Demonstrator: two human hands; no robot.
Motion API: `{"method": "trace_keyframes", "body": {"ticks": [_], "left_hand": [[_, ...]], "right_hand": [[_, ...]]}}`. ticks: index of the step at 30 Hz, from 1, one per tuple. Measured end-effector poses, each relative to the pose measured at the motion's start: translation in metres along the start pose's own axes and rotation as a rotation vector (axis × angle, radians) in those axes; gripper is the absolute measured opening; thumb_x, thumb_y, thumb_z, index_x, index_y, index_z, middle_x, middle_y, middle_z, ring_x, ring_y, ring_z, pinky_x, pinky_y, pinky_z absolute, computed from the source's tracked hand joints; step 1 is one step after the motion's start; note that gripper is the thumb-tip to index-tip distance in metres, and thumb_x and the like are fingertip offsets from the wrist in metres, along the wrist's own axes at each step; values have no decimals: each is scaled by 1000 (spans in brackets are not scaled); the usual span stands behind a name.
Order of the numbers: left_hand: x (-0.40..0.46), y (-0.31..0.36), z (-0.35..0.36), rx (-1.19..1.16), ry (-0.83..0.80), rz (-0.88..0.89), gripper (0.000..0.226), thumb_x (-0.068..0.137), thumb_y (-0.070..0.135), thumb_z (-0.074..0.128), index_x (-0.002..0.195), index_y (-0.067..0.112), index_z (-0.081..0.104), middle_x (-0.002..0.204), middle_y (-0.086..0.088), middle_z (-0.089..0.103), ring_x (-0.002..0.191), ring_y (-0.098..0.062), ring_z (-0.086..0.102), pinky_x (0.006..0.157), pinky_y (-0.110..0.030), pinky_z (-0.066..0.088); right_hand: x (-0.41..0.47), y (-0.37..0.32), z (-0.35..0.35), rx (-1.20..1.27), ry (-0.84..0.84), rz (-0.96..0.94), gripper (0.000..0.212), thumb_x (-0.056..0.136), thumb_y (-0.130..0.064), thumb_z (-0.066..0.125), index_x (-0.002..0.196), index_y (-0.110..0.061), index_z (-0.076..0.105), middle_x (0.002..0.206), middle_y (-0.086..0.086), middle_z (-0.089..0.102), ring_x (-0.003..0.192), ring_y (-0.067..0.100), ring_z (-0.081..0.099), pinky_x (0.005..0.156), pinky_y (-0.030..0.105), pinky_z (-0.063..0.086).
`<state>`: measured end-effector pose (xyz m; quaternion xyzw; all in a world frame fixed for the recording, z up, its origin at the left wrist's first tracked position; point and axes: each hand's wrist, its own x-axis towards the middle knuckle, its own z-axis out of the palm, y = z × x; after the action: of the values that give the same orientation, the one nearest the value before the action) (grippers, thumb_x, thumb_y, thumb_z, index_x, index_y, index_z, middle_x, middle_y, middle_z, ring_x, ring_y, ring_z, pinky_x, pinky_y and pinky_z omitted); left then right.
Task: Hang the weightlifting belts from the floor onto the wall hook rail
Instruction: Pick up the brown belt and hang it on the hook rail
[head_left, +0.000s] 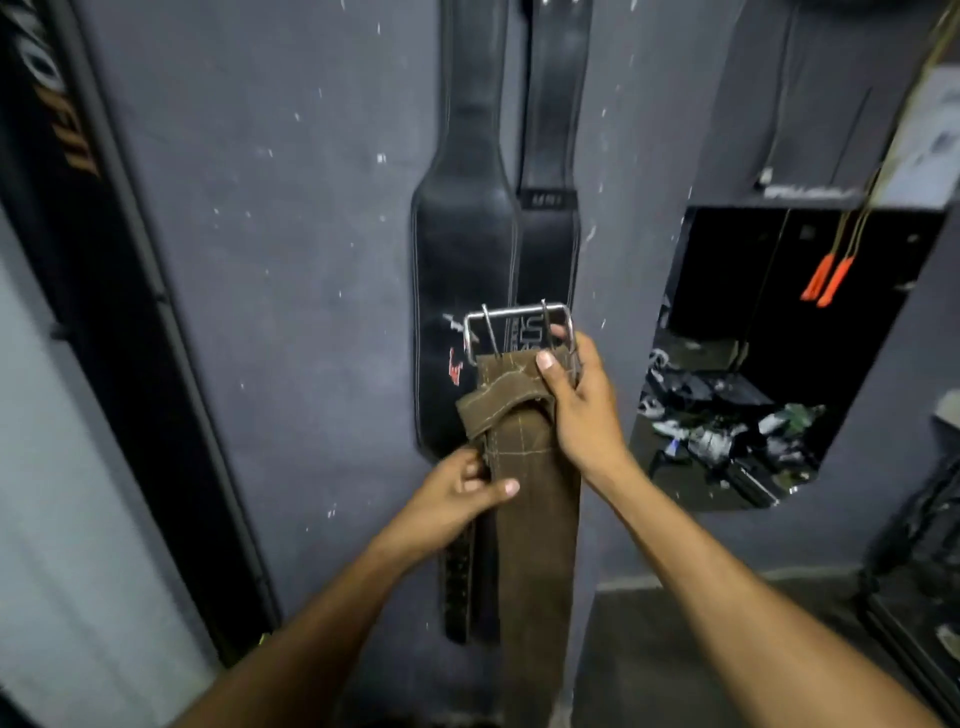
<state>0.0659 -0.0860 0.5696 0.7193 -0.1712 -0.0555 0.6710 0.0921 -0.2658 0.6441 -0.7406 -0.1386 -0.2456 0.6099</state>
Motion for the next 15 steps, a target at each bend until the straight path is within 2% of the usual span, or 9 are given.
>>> {"method": "trace_keyframes", "body": {"ticks": [2, 4, 7, 9, 11, 13, 15], "left_hand": [[4, 50, 7, -83, 90, 88, 52, 82, 54, 75, 130, 39, 59, 128, 13, 73, 121, -9, 69, 98, -33, 59], [9, 92, 17, -49, 166, 177, 46, 84, 65, 67, 124, 43, 60, 124, 16, 72, 119, -6, 69, 103, -36, 56], [12, 126, 35, -1, 239, 260, 50, 86, 64, 62, 129, 40, 56, 120, 24, 71, 116, 2, 68, 99, -24, 56], [11, 134, 40, -66, 185, 266, 56, 86, 59, 64, 134, 32, 55, 121, 20, 72, 117, -2, 69, 92, -24, 59], [8, 146, 37, -167, 89, 242, 60, 86, 50, 66, 140, 27, 53, 129, 11, 72, 123, -11, 68, 96, -40, 60], [7, 163, 30, -281, -57, 216, 61, 90, 43, 62, 145, 20, 51, 137, -3, 67, 127, -23, 63, 103, -58, 50], [4, 182, 27, -317, -126, 220, 57, 99, 47, 53, 147, 17, 52, 140, -9, 64, 128, -28, 62, 103, -65, 47]], "right_hand": [[6, -21, -10, -16, -16, -75, 34, 103, -49, 54, 136, -43, 51, 114, -21, 74, 106, -4, 70, 89, 15, 54], [13, -36, -18, -19, -19, -121, 37, 104, -46, 55, 140, -39, 51, 110, -24, 74, 102, -5, 71, 86, 14, 55], [22, -55, -29, 11, -34, -146, 30, 104, -42, 57, 134, -37, 55, 109, -14, 76, 103, 3, 73, 89, 27, 58], [28, -64, -37, -9, -37, -177, 15, 103, -42, 58, 118, -45, 59, 104, -14, 77, 98, 3, 73, 87, 31, 58], [32, -76, -46, -14, -32, -206, 5, 102, -41, 60, 107, -43, 60, 100, -12, 77, 93, 6, 74, 83, 32, 58], [38, -89, -55, 9, -12, -212, 4, 102, -37, 62, 105, -35, 61, 98, -6, 77, 92, 12, 74, 83, 34, 59], [44, -105, -60, 29, -2, -224, 11, 101, -35, 64, 108, -25, 63, 100, -1, 77, 95, 18, 74, 84, 36, 58]]}}
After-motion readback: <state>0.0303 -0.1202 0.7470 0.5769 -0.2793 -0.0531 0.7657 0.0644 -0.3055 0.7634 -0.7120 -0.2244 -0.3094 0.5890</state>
